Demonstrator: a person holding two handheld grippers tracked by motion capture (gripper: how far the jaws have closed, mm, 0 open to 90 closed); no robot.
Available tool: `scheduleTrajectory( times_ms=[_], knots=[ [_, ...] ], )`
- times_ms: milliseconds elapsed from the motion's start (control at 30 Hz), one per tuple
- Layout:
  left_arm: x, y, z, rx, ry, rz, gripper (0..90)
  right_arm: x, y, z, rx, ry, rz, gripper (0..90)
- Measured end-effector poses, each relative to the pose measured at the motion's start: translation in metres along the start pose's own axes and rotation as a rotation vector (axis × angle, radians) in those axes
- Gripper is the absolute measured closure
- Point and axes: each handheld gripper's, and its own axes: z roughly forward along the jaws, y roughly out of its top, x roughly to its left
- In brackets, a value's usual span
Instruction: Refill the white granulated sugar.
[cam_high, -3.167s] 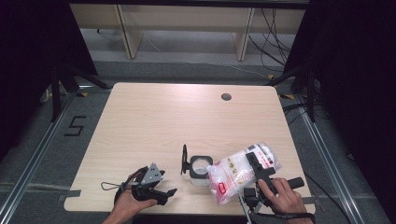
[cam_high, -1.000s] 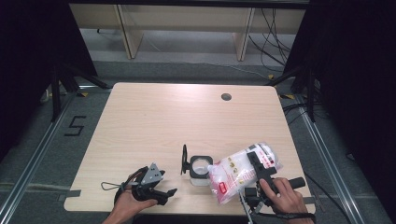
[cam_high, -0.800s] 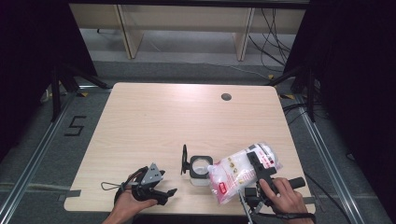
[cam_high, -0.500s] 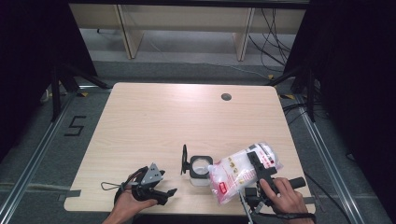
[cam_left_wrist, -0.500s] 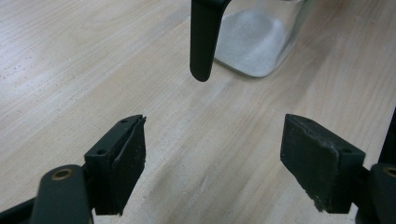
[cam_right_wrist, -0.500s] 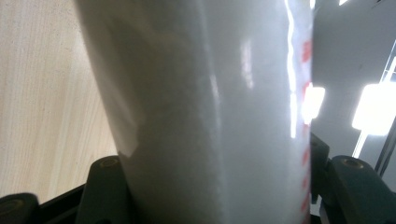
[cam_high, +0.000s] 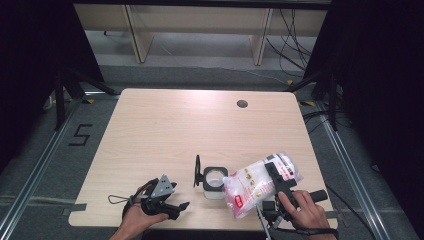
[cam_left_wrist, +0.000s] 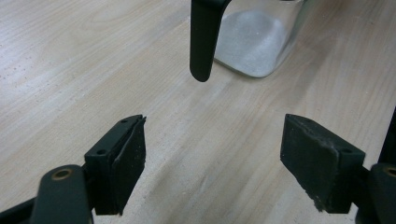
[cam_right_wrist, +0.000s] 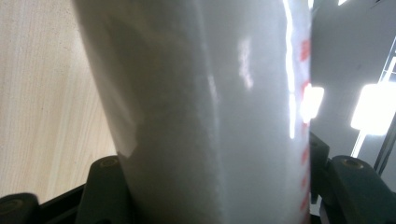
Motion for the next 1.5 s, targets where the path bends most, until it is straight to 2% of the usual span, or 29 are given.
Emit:
scheduleTrajectory(
  times_ms=[67,100,367,400,467,600,633,733,900,1000,1033,1067,1200,1267,1300,1333,1367,1400,1467,1500],
  knots=[
    [0.0003,0.0001,-0.0001,0.002,0.001,0.007,21.9,-0.0001,-0.0001,-0.0001,0.000,-0.001,0.001,41.8],
    [0.0017,0.0007,-0.0005,0.002,0.003,0.032,21.9,-0.0007,-0.0001,0.0002,-0.005,-0.009,-0.005,41.8],
    [0.0021,0.0008,-0.0008,0.009,0.006,0.040,22.0,-0.0023,-0.0006,-0.0009,0.003,-0.005,-0.026,41.8],
    [0.0017,0.0007,-0.0006,0.004,0.004,0.033,22.0,-0.0002,-0.0004,-0.0004,0.002,-0.005,0.002,41.8],
    [0.0016,0.0007,-0.0005,0.002,0.003,0.031,22.0,-0.0024,-0.0006,-0.0007,-0.001,-0.009,-0.029,41.8],
    [0.0021,0.0008,-0.0008,0.007,0.006,0.038,22.0,-0.0016,-0.0004,-0.0005,-0.002,-0.012,-0.017,41.8],
    [0.0021,0.0008,-0.0009,0.008,0.006,0.039,22.0,-0.0022,-0.0007,-0.0008,0.001,-0.010,-0.027,41.8],
    [0.0021,0.0008,-0.0008,0.008,0.006,0.039,22.0,-0.0007,-0.0006,-0.0006,0.003,-0.008,0.001,41.8],
    [0.0016,0.0007,-0.0006,0.002,0.003,0.032,21.9,-0.0027,-0.0007,-0.0003,-0.008,-0.023,-0.017,41.8],
    [0.0017,0.0007,-0.0005,0.001,0.003,0.031,22.0,-0.0033,-0.0003,-0.0013,0.007,-0.008,-0.021,41.8],
    [0.0017,0.0008,-0.0006,0.002,0.003,0.032,22.0,-0.0026,-0.0001,-0.0026,0.023,0.006,-0.011,41.8],
    [0.0017,0.0008,-0.0006,0.002,0.004,0.032,22.0,0.0002,-0.0011,-0.0019,0.015,-0.003,0.023,41.8],
    [0.0016,0.0007,-0.0005,0.002,0.003,0.031,21.9,0.0001,-0.0009,-0.0005,-0.002,-0.019,0.015,41.8],
    [0.0017,0.0007,-0.0004,0.002,0.003,0.031,22.0,-0.0020,-0.0005,-0.0001,-0.010,-0.026,-0.015,41.9],
    [0.0016,0.0007,-0.0004,0.002,0.003,0.031,22.0,-0.0008,-0.0007,-0.0001,-0.006,-0.018,0.000,41.8],
    [-0.0002,0.0000,0.0000,0.000,-0.004,-0.001,22.0,-0.0008,-0.0006,0.0000,-0.006,-0.020,-0.001,41.9],
    [0.0004,0.0002,0.0001,-0.001,0.001,0.010,22.0,-0.0021,-0.0003,-0.0003,-0.007,-0.021,-0.015,41.9],
    [0.0014,0.0007,-0.0005,0.003,-0.002,0.031,22.0,-0.0009,-0.0004,-0.0002,-0.005,-0.016,0.002,41.9],
    [0.0012,0.0007,-0.0003,0.001,-0.001,0.027,22.0,0.0002,-0.0005,-0.0005,-0.002,-0.017,0.018,41.9],
    [0.0013,0.0007,-0.0003,0.001,-0.001,0.029,22.0,-0.0008,-0.0004,-0.0003,-0.005,-0.016,0.006,41.9]
  ],
)
